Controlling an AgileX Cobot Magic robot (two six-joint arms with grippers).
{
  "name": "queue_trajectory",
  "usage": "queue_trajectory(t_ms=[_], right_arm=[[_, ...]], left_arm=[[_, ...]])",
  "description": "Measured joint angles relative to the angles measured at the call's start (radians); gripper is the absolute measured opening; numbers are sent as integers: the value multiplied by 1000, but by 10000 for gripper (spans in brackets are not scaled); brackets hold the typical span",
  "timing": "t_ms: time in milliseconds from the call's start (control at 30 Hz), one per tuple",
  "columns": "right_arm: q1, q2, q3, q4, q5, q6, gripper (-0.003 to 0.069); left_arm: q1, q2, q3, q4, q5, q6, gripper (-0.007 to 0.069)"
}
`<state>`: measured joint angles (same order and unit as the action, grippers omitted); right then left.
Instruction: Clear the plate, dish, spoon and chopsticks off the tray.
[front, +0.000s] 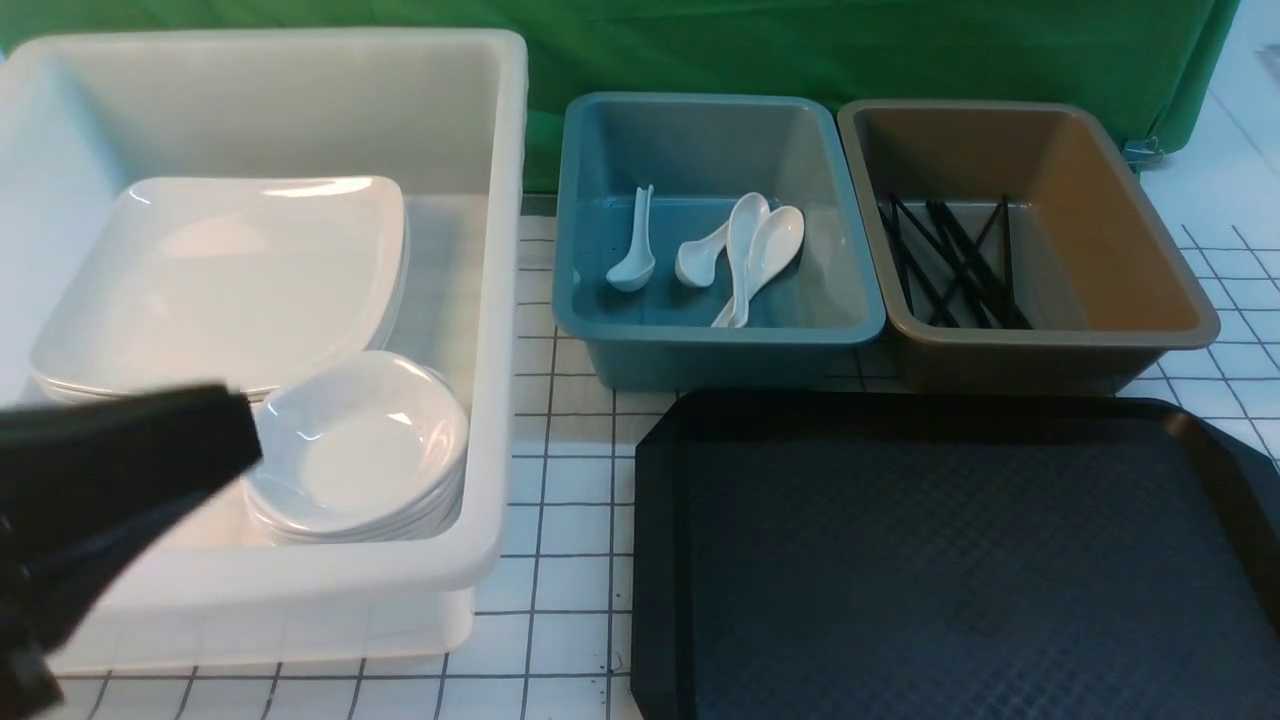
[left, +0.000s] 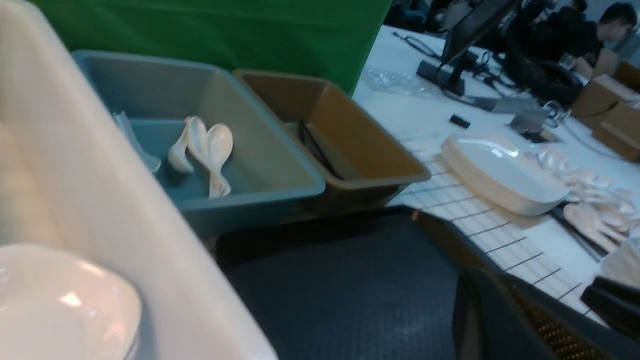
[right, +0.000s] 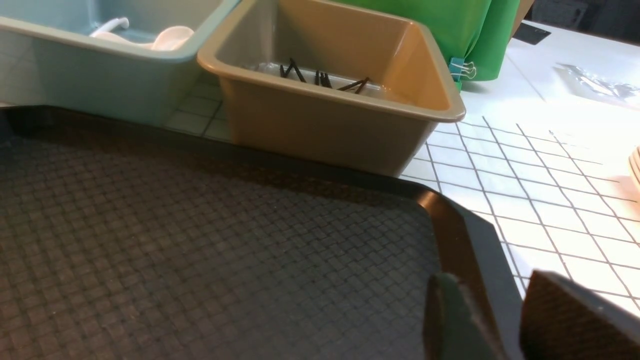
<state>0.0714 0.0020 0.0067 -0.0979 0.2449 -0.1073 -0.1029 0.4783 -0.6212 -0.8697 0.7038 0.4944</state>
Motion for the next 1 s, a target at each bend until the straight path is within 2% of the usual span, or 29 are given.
queue_trajectory(t_ms=[233,333,533,700,733,800,900,1000], right_arm=[[0,0,0,0,0,0,238],[0,0,0,0,0,0,239],[0,0,0,0,0,0,239],[0,0,0,0,0,0,239],[0,0,0,0,0,0,239],[0,0,0,0,0,0,239],[0,0,0,0,0,0,239],[0,0,0,0,0,0,240]], left_arm=[[0,-3,29,252,-37,0,-2],[0,-3,29,309,-69,0,-2],[0,-4,51,429,-239,-9,-2],[0,-57,170,579,-432,-182,-2],[0,-87,231,657,-488,-284,-2],[0,-142,308,749,-525,-395,-2],[5,-233,396,818,-534,-467,-2],[38,-336,477,836,-538,-488,-1]])
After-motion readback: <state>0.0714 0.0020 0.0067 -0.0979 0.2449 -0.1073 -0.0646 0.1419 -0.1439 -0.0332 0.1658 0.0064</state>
